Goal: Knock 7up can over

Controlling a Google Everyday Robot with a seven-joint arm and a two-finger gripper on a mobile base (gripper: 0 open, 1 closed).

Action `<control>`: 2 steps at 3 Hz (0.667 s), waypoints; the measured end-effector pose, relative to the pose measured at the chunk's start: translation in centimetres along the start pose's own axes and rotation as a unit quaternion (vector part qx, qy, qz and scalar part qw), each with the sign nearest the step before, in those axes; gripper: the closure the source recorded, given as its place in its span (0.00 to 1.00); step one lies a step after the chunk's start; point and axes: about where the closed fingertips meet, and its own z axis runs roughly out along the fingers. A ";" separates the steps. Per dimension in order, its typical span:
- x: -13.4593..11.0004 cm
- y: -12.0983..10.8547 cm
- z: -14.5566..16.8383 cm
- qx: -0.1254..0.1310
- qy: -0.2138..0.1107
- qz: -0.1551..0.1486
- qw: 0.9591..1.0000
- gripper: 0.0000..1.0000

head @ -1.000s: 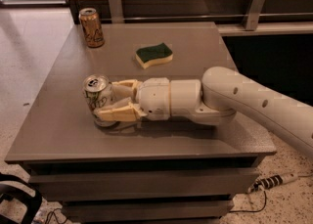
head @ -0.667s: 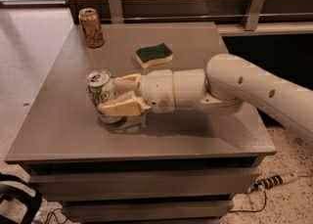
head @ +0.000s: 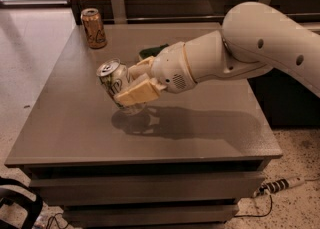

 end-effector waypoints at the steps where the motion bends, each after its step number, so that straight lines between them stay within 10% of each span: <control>1: 0.0 0.0 -0.8 0.009 0.073 0.007 0.997 1.00; 2: 0.7 0.2 -0.7 0.018 0.152 0.014 0.988 1.00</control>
Offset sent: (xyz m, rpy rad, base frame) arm -0.0040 -0.0179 -0.0119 -0.4974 0.0815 -0.0866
